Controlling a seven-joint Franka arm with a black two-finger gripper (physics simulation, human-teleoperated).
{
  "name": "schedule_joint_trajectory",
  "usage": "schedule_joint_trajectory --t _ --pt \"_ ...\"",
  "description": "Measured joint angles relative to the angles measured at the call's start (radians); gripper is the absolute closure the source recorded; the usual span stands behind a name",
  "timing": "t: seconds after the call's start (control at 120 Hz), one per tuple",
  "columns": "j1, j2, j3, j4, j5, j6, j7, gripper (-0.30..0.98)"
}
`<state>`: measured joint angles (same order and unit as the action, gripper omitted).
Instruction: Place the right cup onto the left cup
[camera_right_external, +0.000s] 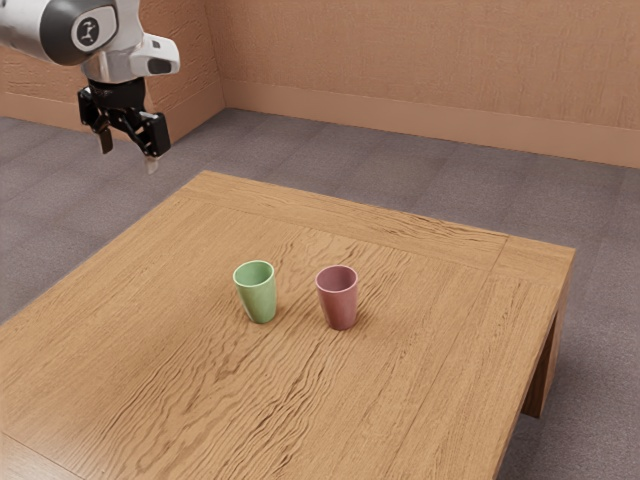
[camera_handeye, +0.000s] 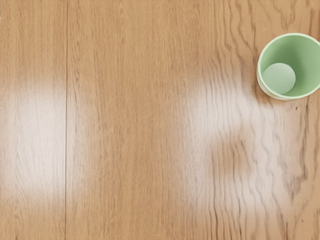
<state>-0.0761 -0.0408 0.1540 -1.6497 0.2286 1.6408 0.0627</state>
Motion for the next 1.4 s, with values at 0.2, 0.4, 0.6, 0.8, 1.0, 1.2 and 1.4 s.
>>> schedule_joint_trajectory --t 0.2,0.4,0.6,0.8,1.0,1.2,1.4 --pt "0.003 0.0 -0.005 -0.007 0.0 0.007 0.002 0.0" --pt "0.001 0.0 -0.006 -0.01 0.0 0.013 0.003 0.0" --pt "0.005 0.026 -0.017 -0.072 0.0 0.042 0.004 0.0" --pt "0.0 0.086 -0.019 -0.112 -0.034 0.094 0.004 0.0" --pt "0.0 0.157 -0.025 -0.117 -0.083 0.157 0.004 0.0" --pt "0.001 0.229 -0.026 -0.138 -0.11 0.227 0.0 0.0" --pt "0.001 0.282 -0.036 -0.16 -0.15 0.3 -0.005 0.0"
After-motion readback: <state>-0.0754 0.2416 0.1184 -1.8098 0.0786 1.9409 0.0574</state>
